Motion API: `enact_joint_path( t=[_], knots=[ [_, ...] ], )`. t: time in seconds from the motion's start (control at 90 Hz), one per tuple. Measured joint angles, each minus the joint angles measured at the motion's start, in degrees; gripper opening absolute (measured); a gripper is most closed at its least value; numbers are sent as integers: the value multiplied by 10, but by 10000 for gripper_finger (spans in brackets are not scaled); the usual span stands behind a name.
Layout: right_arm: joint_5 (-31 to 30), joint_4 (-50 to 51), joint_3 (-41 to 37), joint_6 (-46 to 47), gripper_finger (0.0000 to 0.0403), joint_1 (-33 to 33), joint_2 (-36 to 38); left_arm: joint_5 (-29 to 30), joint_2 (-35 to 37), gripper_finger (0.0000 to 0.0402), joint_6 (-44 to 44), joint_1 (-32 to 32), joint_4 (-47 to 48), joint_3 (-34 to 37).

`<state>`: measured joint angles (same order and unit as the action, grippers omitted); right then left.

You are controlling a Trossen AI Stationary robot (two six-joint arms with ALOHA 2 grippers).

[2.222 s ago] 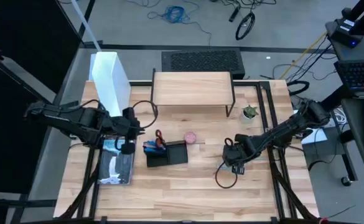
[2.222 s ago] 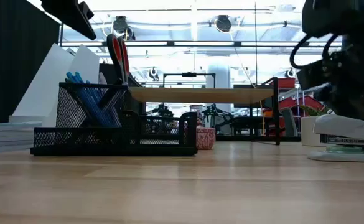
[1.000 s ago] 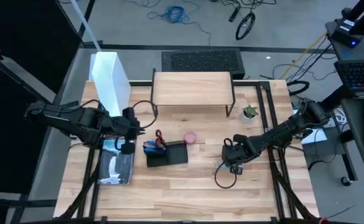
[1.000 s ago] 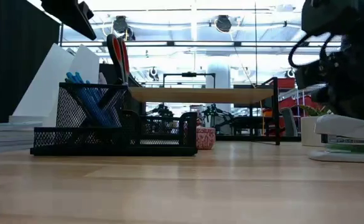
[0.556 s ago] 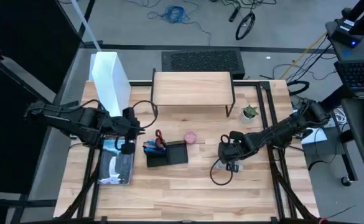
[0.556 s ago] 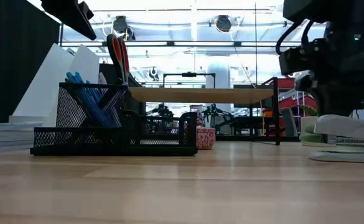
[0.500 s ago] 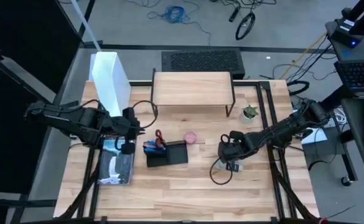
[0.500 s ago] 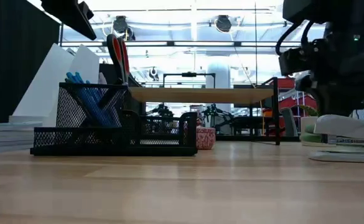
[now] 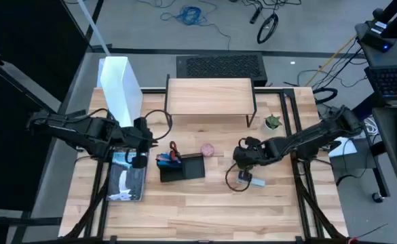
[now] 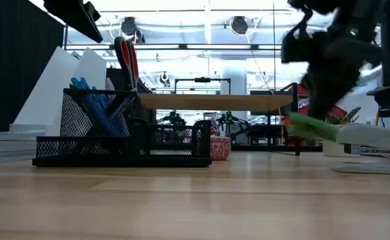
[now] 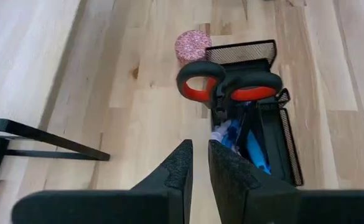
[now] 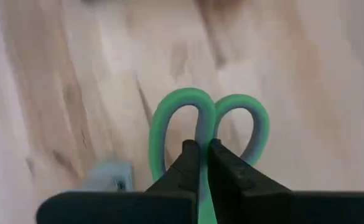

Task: Stock shelves
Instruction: Put the green scissors into the desk organizer

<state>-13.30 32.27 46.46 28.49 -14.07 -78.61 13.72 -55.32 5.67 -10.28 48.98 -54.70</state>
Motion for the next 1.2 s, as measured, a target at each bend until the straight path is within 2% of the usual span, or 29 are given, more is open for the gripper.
enact_joint_path(
  t=[0.222, 0.389, 0.478, 0.7, 0.878, 1.078, 1.2],
  knots=[
    [-41, -170, 0, -60, 2, 22, 53, -1, 0, 38, 0, 0, 0, 0],
    [-49, -335, 1, -137, 2, 36, 57, -1, 0, 38, 0, 0, 0, 0],
    [-47, -382, 1, -167, 2, 42, 54, -1, 0, 38, 0, 0, 0, 0],
    [-40, -347, 1, -172, 1, 46, 53, -2, 0, 38, 11, 0, 0, 0],
    [42, -313, 1, -142, 8, 45, 44, -5, 0, 38, 11, 0, 2, 0],
    [48, -280, 22, -128, 84, 16, -7, -5, 0, 38, 11, 0, 1, 0],
    [49, -155, 108, -146, 138, -1, -69, -5, 0, 38, 11, 0, 1, 0]
  ],
)
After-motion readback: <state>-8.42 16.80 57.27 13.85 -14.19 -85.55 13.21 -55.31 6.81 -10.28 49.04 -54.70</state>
